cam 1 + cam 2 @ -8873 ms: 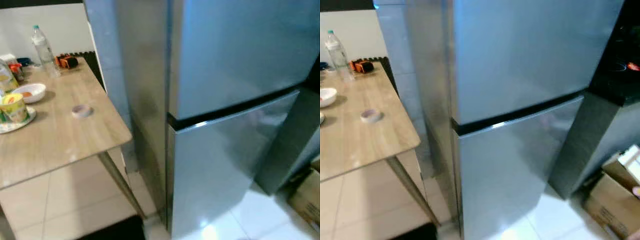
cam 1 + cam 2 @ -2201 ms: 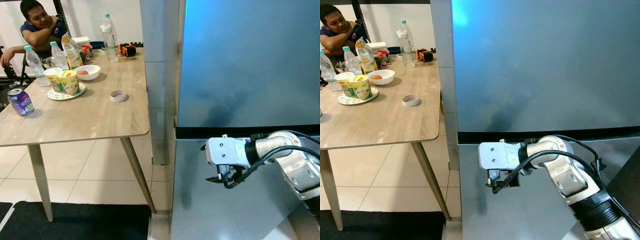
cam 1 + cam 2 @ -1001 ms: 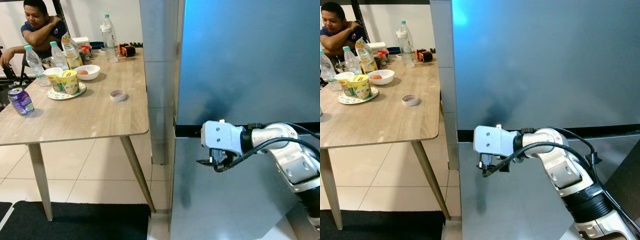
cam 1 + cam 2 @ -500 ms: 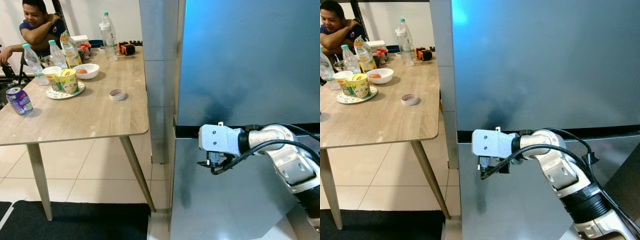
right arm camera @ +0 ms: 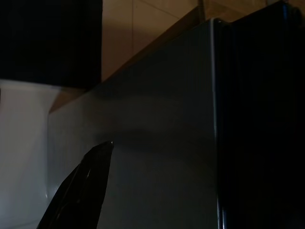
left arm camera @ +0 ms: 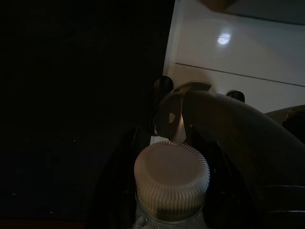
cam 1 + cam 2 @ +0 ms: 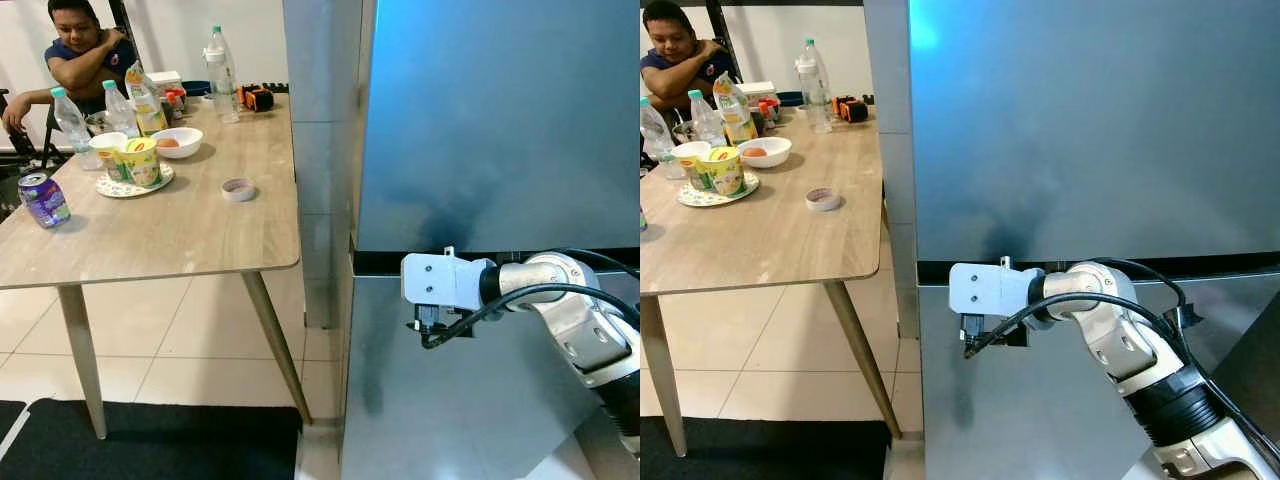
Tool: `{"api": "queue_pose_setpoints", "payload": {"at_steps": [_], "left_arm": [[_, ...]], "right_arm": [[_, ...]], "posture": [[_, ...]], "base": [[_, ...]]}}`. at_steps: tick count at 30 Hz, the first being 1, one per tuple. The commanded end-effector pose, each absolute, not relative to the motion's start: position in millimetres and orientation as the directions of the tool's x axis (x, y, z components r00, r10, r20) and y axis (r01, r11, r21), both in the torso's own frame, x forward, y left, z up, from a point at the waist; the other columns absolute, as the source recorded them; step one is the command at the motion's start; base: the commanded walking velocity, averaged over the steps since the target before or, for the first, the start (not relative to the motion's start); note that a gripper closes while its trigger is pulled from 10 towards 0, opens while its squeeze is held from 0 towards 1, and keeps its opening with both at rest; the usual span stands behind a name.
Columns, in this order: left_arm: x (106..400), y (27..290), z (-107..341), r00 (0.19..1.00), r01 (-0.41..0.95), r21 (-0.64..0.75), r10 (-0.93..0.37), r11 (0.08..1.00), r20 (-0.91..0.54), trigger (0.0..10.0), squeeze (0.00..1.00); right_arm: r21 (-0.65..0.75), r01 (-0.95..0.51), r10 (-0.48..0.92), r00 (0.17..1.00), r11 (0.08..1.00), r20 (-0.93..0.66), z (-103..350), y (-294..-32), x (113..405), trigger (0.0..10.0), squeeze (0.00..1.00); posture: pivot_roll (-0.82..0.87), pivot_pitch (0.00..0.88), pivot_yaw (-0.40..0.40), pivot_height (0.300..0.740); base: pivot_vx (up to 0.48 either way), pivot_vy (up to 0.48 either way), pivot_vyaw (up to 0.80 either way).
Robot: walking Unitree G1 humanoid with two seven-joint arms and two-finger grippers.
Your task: Restocking fridge
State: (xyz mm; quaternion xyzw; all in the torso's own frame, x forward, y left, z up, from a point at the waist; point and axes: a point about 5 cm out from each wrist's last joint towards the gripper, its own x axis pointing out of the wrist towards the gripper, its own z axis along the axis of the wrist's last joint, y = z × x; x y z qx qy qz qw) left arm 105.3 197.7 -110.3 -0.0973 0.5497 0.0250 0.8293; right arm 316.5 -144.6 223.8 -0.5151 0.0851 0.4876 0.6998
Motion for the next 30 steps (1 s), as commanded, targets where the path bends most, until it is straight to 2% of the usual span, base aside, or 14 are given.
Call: {"api": "queue_pose_setpoints", "payload": {"at_steps": [1, 9, 14, 15, 18, 30], "left_arm": [[82, 180, -118, 0.308, -0.136, -0.178, -0.129, 0.975, -0.943, 10.0, 0.0], [82, 180, -118, 0.309, -0.133, -0.18, -0.132, 0.975, -0.942, 10.0, 0.0], [83, 180, -118, 0.31, -0.131, -0.18, -0.133, 0.975, -0.942, 10.0, 0.0], [83, 179, -118, 0.31, -0.13, -0.18, -0.133, 0.975, -0.941, 10.0, 0.0], [83, 179, -118, 0.31, -0.131, -0.18, -0.132, 0.975, -0.942, 10.0, 0.0], [82, 179, -118, 0.306, -0.132, -0.182, -0.135, 0.974, -0.942, 10.0, 0.0]], "right_arm": [[-0.634, -0.772, 0.553, 0.508, -0.047, -0.66, 223, -147, 315, 10.0, 0.0], [-0.629, -0.775, 0.555, 0.498, -0.061, -0.666, 225, -149, 315, 10.0, 0.0], [-0.596, -0.797, 0.573, 0.445, -0.097, -0.688, 222, -150, 310, 10.0, 0.0], [-0.565, -0.815, 0.585, 0.397, -0.129, -0.707, 220, -151, 306, 10.0, 0.0], [-0.537, -0.831, 0.598, 0.358, -0.146, -0.717, 219, -151, 303, 10.0, 0.0], [-0.52, -0.838, 0.642, 0.308, -0.167, -0.702, 224, -148, 300, 10.0, 0.0]], "posture": [[-0.11, 0.01, -0.042, 0.74], [-0.12, 0.009, -0.044, 0.74], [-0.12, 0.007, -0.042, 0.74], [-0.12, 0.008, -0.043, 0.74], [-0.12, 0.008, -0.043, 0.74], [-0.12, 0.008, -0.047, 0.74]], "base": [[0.0, 0.0, 0.0], [0.0, 0.0, 0.0], [0.0, 0.0, 0.0], [0.0, 0.0, 0.0], [0.0, 0.0, 0.0], [0.0, 0.0, 0.0]]}}
